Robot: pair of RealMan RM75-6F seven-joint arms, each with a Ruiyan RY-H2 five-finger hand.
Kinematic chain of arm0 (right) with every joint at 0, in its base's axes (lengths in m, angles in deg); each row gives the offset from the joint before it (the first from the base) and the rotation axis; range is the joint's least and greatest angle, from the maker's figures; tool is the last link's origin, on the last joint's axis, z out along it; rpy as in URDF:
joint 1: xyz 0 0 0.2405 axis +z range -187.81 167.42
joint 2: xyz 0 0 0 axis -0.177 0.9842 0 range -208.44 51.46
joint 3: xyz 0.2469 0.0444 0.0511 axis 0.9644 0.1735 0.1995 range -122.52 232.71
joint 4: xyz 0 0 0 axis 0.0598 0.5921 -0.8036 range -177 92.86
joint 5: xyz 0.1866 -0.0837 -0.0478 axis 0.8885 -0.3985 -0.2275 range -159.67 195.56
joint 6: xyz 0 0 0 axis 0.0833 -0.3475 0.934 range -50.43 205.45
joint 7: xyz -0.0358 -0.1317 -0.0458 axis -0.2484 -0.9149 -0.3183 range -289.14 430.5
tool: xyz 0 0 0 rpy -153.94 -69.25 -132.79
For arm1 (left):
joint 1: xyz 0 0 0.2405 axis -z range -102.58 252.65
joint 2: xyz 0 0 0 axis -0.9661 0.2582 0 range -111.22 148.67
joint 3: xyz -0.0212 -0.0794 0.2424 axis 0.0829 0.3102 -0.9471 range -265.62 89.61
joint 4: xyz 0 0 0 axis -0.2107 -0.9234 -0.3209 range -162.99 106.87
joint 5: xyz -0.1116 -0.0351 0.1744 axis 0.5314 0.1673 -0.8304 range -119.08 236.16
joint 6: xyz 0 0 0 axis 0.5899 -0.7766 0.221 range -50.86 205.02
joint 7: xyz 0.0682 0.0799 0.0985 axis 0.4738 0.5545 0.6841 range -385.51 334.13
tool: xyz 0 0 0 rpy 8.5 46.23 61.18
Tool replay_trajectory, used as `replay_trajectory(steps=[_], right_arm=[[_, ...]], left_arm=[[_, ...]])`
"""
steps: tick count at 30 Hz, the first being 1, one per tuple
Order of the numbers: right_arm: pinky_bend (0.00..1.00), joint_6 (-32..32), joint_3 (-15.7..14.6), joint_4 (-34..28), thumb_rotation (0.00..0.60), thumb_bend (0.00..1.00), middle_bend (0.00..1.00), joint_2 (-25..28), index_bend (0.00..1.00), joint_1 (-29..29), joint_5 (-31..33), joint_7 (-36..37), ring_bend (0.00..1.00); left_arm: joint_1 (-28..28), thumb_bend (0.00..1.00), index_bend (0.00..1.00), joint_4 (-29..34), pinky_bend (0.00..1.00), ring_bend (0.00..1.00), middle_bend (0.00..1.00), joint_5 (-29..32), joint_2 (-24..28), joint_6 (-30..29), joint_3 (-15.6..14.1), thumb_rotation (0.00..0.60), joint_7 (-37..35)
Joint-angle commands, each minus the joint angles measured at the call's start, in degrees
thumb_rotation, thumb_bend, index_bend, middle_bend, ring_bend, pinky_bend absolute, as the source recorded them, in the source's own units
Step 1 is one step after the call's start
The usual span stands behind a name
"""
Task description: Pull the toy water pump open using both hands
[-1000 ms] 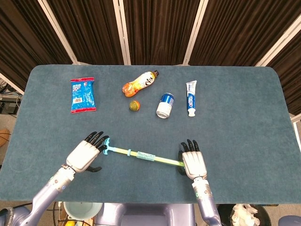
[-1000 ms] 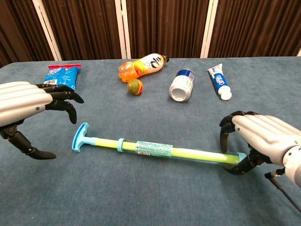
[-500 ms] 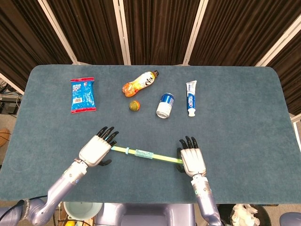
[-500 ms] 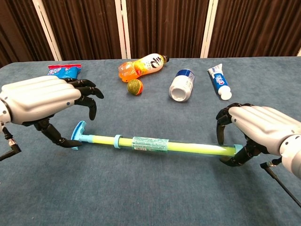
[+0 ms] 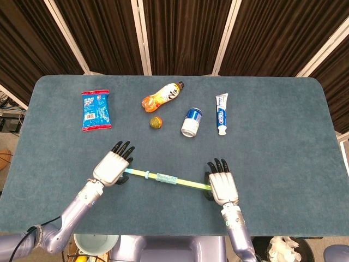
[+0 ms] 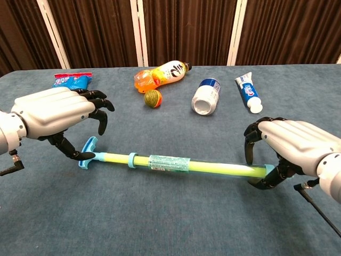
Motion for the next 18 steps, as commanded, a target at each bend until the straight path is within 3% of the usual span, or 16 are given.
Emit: replay_trajectory(steps=[1,18], right_arm=[[0.0,-0.2,-0.1,-0.1,0.6,0.61,0.18,-0.1,0.79,0.0,-0.1,0.1,0.0],[0.0,-1.5,0.3,-2.2,0.6,0.61,0.18,0.6,0.79,0.5,0.4,-0.3,0.0]], left_arm=[[0.8,0.24,0.41,-1.1,0.11,0.0,0.12,0.7,-0.9,0.4,-0.1,0.6,0.6],[2.9,0.24,0.43,-3.2,0.11,0.0,0.12,3.9,-4.2,0.5,-1.3,0.6,3.2]])
